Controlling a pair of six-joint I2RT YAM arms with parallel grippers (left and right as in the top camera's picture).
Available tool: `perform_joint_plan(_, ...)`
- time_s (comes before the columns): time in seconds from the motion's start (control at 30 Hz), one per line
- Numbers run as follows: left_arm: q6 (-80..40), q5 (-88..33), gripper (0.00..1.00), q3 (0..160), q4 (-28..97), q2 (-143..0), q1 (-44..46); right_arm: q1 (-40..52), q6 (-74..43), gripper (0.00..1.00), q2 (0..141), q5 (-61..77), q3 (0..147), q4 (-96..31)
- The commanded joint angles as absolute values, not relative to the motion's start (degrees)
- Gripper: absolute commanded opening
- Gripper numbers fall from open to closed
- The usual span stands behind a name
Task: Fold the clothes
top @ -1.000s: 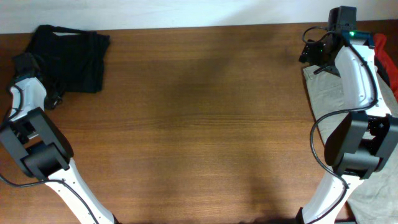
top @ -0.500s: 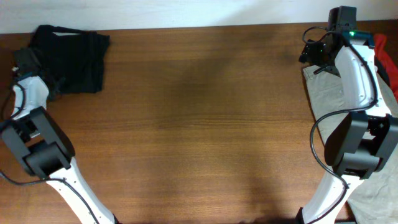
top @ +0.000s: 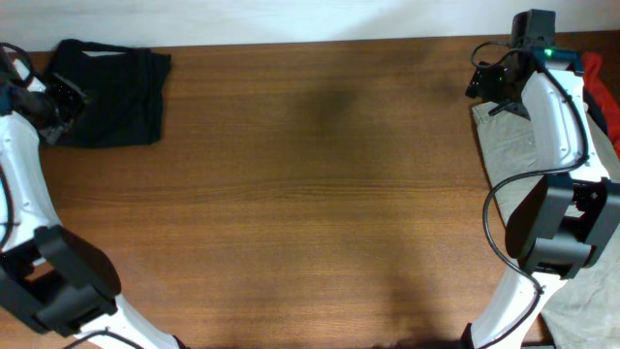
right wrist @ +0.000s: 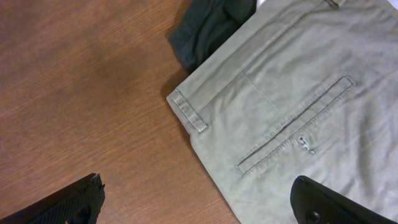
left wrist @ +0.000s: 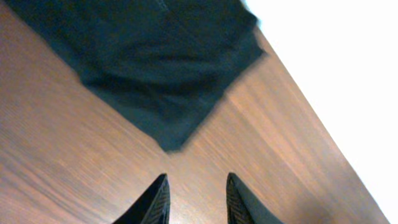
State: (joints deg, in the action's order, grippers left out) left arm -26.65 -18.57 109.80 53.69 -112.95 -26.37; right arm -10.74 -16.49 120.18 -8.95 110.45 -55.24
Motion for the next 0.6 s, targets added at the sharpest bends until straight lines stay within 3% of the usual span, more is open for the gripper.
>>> perform_joint_plan(0.0,-14.1,-35.5,0.52,110.0,63.3,-107.3,-26.3,-11.0,-17.0,0.99,119.7,-9.3,110.6,-55.2)
perform_joint_plan(0.03,-10.5,-35.6,0.93,110.0,69.3,-105.6,-26.3,-11.0,-17.0,0.99,119.7,-9.3,110.6,-55.2)
perform_joint_plan(0.07,-6.7,-35.6,0.96,110.0,74.6,-103.9,-26.3,-11.0,-17.0,0.99,119.7,-9.3,110.6,-55.2)
perform_joint_plan(0.2,0.5,-35.3,0.99,110.0,85.4,-92.6,-26.5,-11.0,-17.0,0.99,119.7,-9.3,110.6,-55.2)
perform_joint_plan(0.33,0.9,-27.1,0.99,109.9,92.9,-78.0,-26.5,-11.0,-17.0,0.99,119.7,-9.3,110.6,-55.2)
perform_joint_plan(0.57,0.3,-27.1,0.99,109.8,96.7,-74.2,-26.5,-11.0,-17.0,0.99,119.7,-9.3,110.6,-55.2)
